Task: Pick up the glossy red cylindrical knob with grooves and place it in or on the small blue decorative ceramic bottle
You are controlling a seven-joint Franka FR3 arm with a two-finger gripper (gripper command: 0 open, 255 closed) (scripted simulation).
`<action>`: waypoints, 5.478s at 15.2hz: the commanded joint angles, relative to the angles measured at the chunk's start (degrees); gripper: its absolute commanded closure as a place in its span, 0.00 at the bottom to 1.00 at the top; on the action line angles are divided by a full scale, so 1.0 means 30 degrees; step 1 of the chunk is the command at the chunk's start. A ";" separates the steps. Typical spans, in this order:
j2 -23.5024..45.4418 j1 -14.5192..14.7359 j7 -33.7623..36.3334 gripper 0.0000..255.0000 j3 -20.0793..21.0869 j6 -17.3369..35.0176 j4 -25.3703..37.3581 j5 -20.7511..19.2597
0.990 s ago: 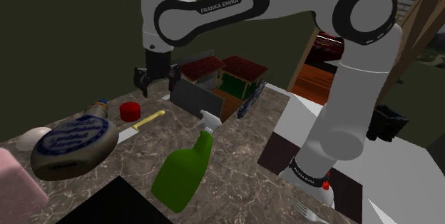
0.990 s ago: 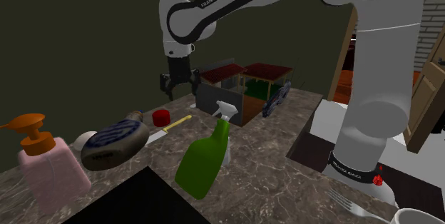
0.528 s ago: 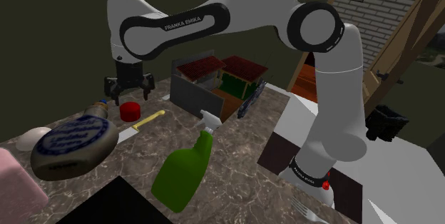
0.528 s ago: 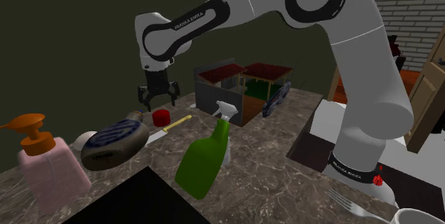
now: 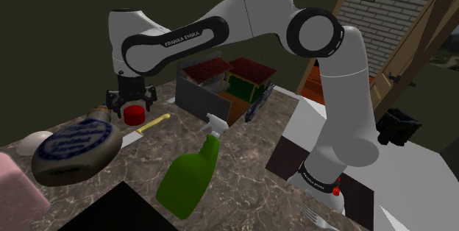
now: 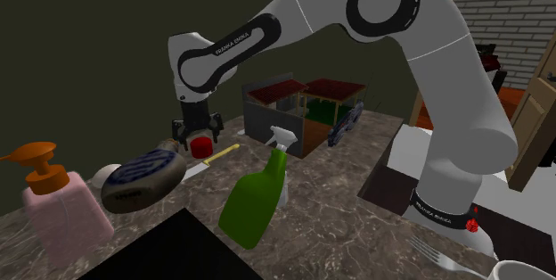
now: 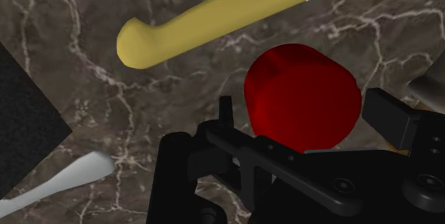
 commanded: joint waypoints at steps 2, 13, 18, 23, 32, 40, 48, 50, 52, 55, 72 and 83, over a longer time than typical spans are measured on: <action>0.0107 0.0016 0.0019 0.00 -0.0020 0.0144 -0.0031 -0.0035; 0.0072 0.0001 0.0008 1.00 -0.0018 0.0144 -0.0066 -0.0028; -0.0002 0.0004 -0.0003 1.00 0.0007 -0.0055 0.0061 0.0001; -0.0502 -0.0034 -0.0112 1.00 0.0113 -0.1074 0.0598 0.0180; -0.1181 -0.0041 -0.0282 1.00 0.0259 -0.3024 0.1901 0.0439; -0.1510 0.0032 -0.0399 1.00 0.0344 -0.4900 0.3471 0.0584; -0.1522 0.0201 -0.0484 1.00 0.0393 -0.6947 0.5520 0.0628; -0.1466 0.0264 -0.0501 1.00 0.0399 -0.7493 0.6127 0.0620; -0.1380 0.0337 -0.0516 1.00 0.0403 -0.8058 0.6779 0.0603; -0.1192 0.0469 -0.0538 1.00 0.0403 -0.8944 0.7858 0.0559; 0.2122 0.5750 0.4113 1.00 0.1045 -1.1902 1.4034 -0.0752; 0.0700 0.4768 0.4357 1.00 0.1194 -0.8052 0.8680 -0.0421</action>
